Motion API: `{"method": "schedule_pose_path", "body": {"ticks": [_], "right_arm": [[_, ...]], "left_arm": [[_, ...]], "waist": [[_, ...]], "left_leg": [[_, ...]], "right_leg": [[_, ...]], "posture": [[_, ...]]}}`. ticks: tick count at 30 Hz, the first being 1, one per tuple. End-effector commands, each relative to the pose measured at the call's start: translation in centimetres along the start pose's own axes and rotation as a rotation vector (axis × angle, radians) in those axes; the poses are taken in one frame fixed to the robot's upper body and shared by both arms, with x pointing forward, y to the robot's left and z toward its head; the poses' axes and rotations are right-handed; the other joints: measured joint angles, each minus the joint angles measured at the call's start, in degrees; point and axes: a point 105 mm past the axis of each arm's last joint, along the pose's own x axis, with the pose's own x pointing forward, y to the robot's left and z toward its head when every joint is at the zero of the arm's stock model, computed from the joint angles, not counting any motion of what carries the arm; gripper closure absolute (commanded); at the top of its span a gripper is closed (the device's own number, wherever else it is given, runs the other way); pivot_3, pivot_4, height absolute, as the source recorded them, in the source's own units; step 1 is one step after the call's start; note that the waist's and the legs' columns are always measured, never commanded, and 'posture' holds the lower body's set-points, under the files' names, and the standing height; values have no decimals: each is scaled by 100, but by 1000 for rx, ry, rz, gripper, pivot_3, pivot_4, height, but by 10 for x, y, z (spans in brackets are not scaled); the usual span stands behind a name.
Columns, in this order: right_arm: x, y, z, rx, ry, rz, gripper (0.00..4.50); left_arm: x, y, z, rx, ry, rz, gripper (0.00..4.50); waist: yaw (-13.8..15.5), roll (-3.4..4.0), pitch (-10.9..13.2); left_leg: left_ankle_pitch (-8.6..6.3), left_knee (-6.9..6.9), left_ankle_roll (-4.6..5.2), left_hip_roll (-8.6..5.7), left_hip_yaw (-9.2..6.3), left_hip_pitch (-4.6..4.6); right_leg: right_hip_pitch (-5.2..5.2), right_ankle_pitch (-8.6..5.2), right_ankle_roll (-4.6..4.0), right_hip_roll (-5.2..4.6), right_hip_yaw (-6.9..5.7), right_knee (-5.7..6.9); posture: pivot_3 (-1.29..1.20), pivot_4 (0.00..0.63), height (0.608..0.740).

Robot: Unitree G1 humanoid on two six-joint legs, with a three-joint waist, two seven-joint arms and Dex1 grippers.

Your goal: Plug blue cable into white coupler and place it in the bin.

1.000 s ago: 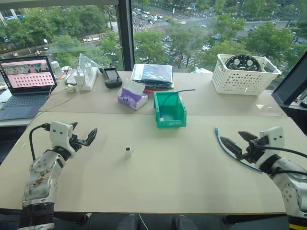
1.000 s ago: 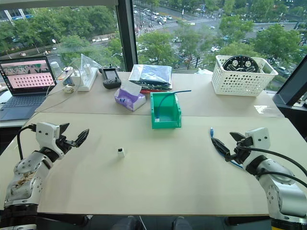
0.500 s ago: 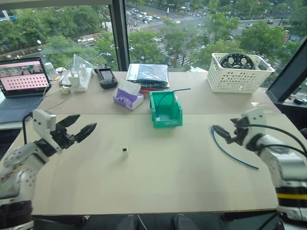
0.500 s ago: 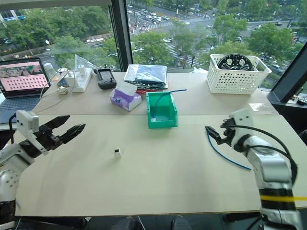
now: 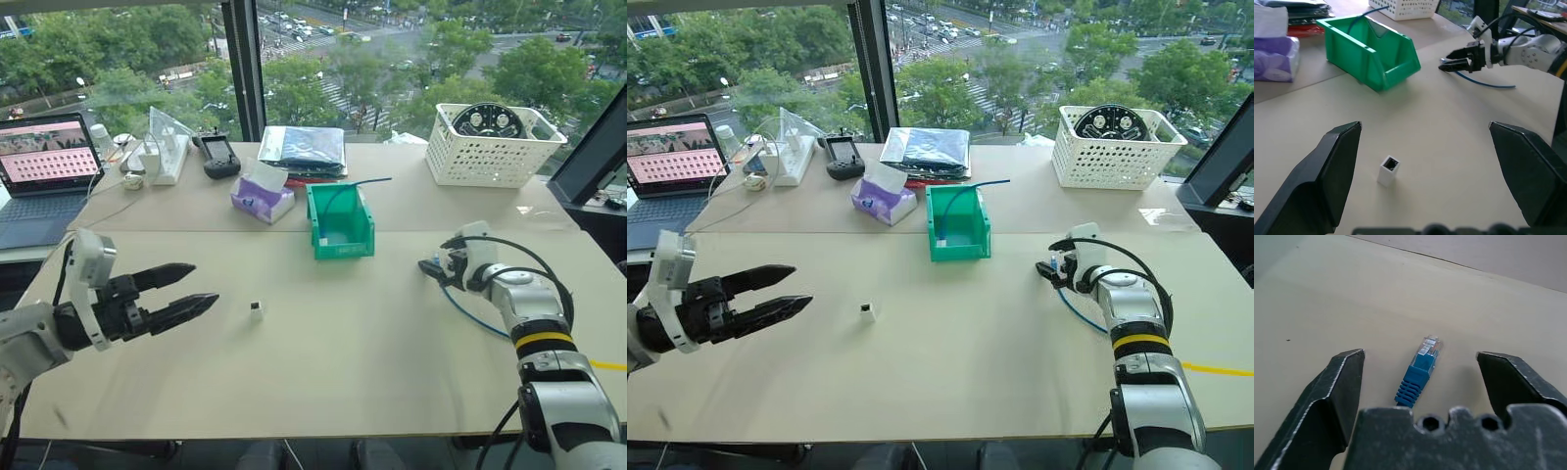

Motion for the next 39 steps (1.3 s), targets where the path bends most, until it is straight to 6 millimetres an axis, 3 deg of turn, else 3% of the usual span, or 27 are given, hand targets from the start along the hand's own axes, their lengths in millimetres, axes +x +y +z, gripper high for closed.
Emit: {"method": "schedule_pose_path", "body": {"ticks": [1, 5, 9, 13, 15, 21, 27, 32, 34, 39], "right_arm": [[-3, -5, -11, -16, 47, -13, 1814], [-7, -3, -15, -17, 62, -9, 3283], [-11, 6, -5, -75, 31, 36, 4350], [-18, 35, 25, -217, -85, 219, 4377], [-27, 62, 39, -348, -128, 386, 4377], [-51, 142, 36, -714, -150, 838, 4377], [-48, 184, 33, -931, -187, 1030, 4377], [-48, 194, 36, -1009, -203, 1121, 4377], [-54, 194, 33, -994, -172, 1182, 3371], [-62, 187, 30, -945, -133, 1207, 1811]], "left_arm": [[-3, -11, 15, 58, 11, -27, 0], [-3, -12, 15, 75, 45, -46, 0], [0, -13, 13, 85, 68, -76, 0], [4, -17, 12, 93, 91, -118, 0], [7, -19, 10, 103, 119, -144, 0], [16, -22, 1, 148, 205, -203, 0], [32, -23, -3, 243, 246, -236, 0], [46, -24, -13, 343, 303, -265, 0], [58, -29, -12, 369, 275, -291, 0], [82, -34, -17, 380, 257, -324, 0]], "waist": [[13, 0, 0], [35, 0, 0], [38, 1, 0], [17, 1, 1], [-5, 12, 8], [-62, 22, 16], [-60, 20, 19], [-13, 17, 21], [36, 16, 22], [49, 13, 24]], "left_leg": [[0, 0, 0, 0, -1, 4], [2, 0, -2, -1, -1, 16], [3, 0, -4, -1, 0, 15], [3, 0, -4, 0, 2, 11], [2, -1, -4, 1, 3, 9], [2, -4, -4, 5, 6, 12], [5, -1, -9, 5, 6, 11], [10, -1, -18, 1, 1, 12], [10, -1, -19, 2, 0, 11], [10, 1, -19, -2, -4, 6]], "right_leg": [[3, 0, 0, 1, 0, 0], [13, -1, 0, 1, 0, 1], [11, -1, 0, 3, 1, 1], [6, -1, -1, 5, 1, 1], [1, -1, -1, 6, 2, 4], [-1, -1, -1, 16, 5, 4], [-3, -1, -1, 16, 7, 5], [-3, 1, -2, 16, 6, 6], [-4, 1, -4, 16, 4, 8], [-3, 2, -3, 14, 1, 9]], "posture": [[0, 150, 740], [0, 150, 740], [0, 150, 740], [0, 150, 740], [0, 150, 740], [0, 150, 740], [0, 150, 740], [0, 150, 740], [0, 150, 740], [0, 150, 740]]}}
